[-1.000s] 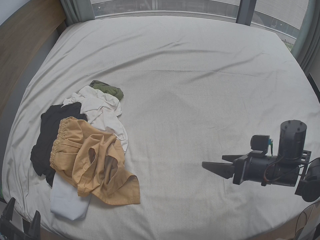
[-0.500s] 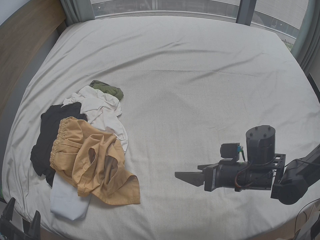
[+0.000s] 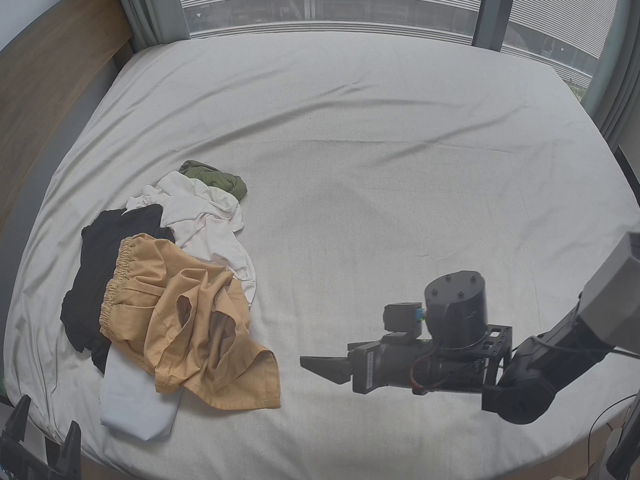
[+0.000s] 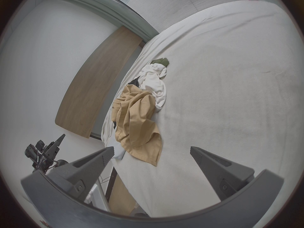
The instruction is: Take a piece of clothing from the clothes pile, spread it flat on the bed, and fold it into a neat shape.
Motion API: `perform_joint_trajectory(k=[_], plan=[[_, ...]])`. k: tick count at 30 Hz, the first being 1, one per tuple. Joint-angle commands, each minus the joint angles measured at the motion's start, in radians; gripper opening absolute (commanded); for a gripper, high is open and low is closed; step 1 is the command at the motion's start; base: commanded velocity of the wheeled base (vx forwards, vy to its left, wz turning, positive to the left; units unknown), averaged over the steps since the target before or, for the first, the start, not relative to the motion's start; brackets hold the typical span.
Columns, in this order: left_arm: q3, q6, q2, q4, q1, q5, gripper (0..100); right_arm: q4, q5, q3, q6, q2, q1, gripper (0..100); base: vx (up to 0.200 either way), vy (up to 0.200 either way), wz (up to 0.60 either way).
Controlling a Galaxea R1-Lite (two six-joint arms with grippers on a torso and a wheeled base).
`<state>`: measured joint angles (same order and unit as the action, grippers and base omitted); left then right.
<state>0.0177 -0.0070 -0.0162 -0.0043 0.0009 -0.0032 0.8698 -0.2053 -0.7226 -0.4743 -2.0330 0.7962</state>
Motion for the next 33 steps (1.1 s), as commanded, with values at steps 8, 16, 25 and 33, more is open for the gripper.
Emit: perform_joint_trajectory(k=[8, 16, 25, 33], plan=[[-0.018, -0.002, 0.016, 0.0, 0.001, 0.0, 100, 0.017, -0.002, -0.104, -0.064, -0.184, 0.074, 100, 0.0, 0.0, 0.0], [-0.018, -0.004, 0.016, 0.0, 0.001, 0.0, 100, 0.025, 0.0, -0.147, -0.072, -0.248, 0.083, 100, 0.0, 0.0, 0.0], [-0.018, -0.004, 0.016, 0.0, 0.001, 0.0, 100, 0.029, -0.002, -0.207, -0.172, -0.325, 0.115, 100, 0.0, 0.0, 0.0], [-0.018, -0.005, 0.016, 0.0, 0.001, 0.0, 100, -0.034, 0.0, -0.291, -0.176, -0.372, 0.127, 100, 0.0, 0.0, 0.0]])
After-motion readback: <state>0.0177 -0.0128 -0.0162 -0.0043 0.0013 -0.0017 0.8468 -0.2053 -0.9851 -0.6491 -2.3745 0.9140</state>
